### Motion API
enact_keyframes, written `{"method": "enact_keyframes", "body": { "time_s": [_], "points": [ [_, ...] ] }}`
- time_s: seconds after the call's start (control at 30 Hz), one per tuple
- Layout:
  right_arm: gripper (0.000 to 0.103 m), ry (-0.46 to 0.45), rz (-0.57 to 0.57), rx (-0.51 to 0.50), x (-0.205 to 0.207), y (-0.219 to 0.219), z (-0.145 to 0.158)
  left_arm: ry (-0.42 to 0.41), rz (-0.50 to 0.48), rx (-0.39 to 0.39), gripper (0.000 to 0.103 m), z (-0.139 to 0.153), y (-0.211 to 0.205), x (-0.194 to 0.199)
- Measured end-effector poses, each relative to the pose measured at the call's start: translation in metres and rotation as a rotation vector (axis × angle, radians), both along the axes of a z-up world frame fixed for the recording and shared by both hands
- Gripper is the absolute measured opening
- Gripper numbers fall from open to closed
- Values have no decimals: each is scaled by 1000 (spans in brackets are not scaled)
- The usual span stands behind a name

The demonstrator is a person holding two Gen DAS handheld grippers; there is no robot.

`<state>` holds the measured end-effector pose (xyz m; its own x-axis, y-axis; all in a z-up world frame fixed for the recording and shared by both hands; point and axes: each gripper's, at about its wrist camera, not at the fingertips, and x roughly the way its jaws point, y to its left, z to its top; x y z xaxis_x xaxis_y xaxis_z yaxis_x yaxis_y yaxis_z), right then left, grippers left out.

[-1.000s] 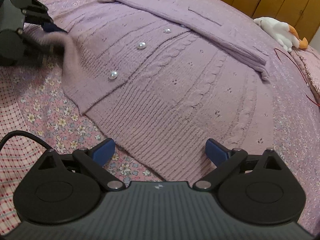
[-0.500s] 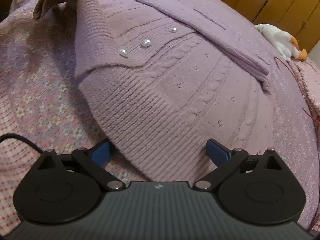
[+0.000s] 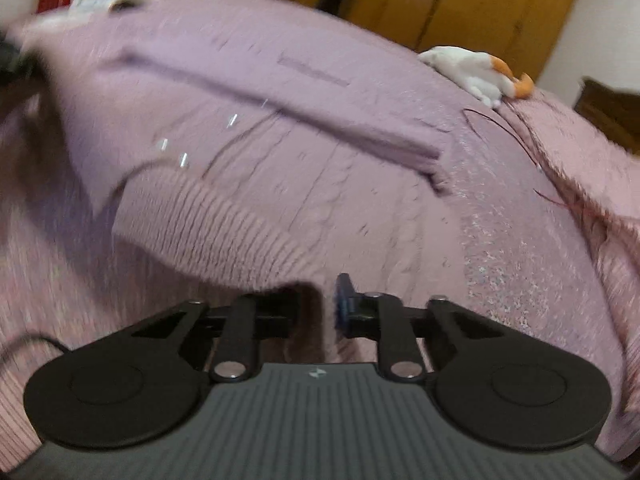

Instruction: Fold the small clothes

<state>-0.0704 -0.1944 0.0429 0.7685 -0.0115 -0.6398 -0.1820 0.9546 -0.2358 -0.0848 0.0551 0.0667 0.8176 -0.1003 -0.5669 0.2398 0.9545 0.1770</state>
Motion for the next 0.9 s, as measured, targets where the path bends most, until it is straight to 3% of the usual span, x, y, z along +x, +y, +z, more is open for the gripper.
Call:
{"method": "enact_keyframes", "body": {
  "time_s": [0.3,0.67,0.9],
  "points": [
    [12,-217,-37,19,30,2,50,-100,43,-46,14,34,-1,21],
    [11,-362,-48,-33,115,0,90,-229,96,-33,14,67,-19,90],
    [11,-399,-54,-99,188,2,89,-243,139,-30,14,68,-25,155]
  ]
}}
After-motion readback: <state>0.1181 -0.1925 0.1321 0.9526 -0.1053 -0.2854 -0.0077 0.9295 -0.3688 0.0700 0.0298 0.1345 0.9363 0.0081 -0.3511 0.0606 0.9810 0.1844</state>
